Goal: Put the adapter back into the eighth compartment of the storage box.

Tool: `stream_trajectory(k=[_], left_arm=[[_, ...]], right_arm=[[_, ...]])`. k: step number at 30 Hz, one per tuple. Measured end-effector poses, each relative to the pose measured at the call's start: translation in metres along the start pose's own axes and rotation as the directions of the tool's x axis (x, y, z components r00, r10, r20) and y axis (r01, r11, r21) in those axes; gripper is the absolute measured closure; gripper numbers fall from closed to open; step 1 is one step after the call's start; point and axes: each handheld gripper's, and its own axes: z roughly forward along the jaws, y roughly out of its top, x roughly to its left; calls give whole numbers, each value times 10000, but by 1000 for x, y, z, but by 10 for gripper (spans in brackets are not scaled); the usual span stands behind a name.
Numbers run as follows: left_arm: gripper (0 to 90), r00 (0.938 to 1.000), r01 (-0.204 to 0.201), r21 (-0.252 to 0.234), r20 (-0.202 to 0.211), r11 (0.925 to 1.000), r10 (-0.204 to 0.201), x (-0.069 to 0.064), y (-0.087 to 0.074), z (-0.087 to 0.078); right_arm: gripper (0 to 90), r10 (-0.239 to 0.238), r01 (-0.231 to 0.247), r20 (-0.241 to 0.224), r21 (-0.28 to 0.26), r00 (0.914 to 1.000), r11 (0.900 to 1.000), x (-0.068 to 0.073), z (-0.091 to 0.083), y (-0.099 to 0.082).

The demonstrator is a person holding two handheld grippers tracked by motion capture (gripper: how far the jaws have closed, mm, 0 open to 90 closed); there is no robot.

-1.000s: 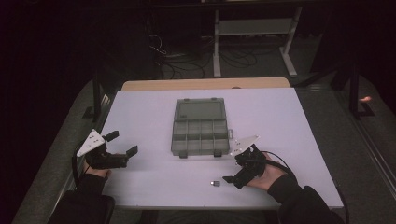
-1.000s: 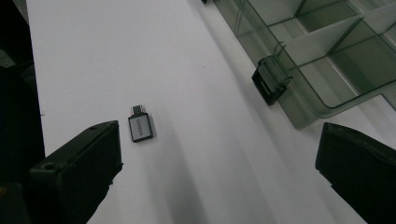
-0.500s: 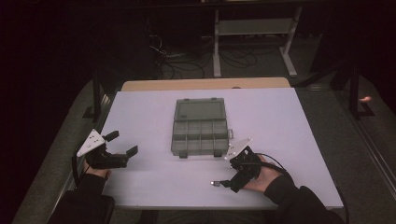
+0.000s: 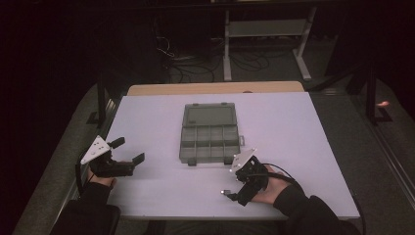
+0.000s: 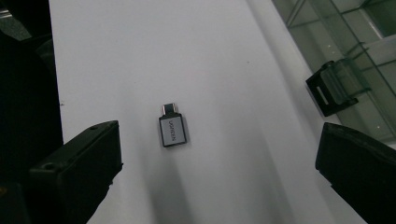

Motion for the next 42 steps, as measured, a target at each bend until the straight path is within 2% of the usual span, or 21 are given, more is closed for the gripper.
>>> stream_trajectory(k=[8, 10, 13, 23, 26, 30, 31, 32, 39, 42], left_arm=[[0, 10000, -11, -3, 7, 10000, 11, 0, 0, 0], [0, 10000, -13, 3, 7, 10000, 13, 0, 0, 0], [0, 10000, -12, 0, 7, 10000, 12, 0, 0, 0], [0, 10000, 7, -1, -17, 10000, -7, 0, 0, 0], [0, 10000, 10, 3, -11, 10000, -10, 0, 0, 0], [0, 10000, 3, -3, -17, 10000, -3, 0, 0, 0], [0, 10000, 2, -1, -15, 10000, -2, 0, 0, 0], [0, 10000, -5, -3, -13, 10000, 5, 0, 0, 0], [0, 10000, -1, -2, -6, 10000, 1, 0, 0, 0], [0, 10000, -6, -4, -4, 10000, 6, 0, 0, 0]], right_arm=[[0, -214, 216, -205, 68, 9996, 9997, 3, 4, 3], [59, -308, 311, -322, 89, 9990, 9995, 4, 4, 4], [86, -431, 437, -440, 136, 9981, 9989, 6, 6, 5], [118, -632, 649, -593, 275, 9962, 9975, 10, 11, 8], [162, -878, 916, -761, 469, 9932, 9947, 13, 15, 10], [216, -965, 1023, -983, 551, 9905, 9932, 14, 16, 11], [216, -965, 1023, -983, 551, 9905, 9932, 14, 16, 11], [264, -965, 1024, -992, 562, 9904, 9931, 15, 17, 11], [406, -950, 1004, -940, 541, 9910, 9935, 14, 17, 12], [436, -923, 979, -934, 576, 9913, 9935, 14, 17, 12]])
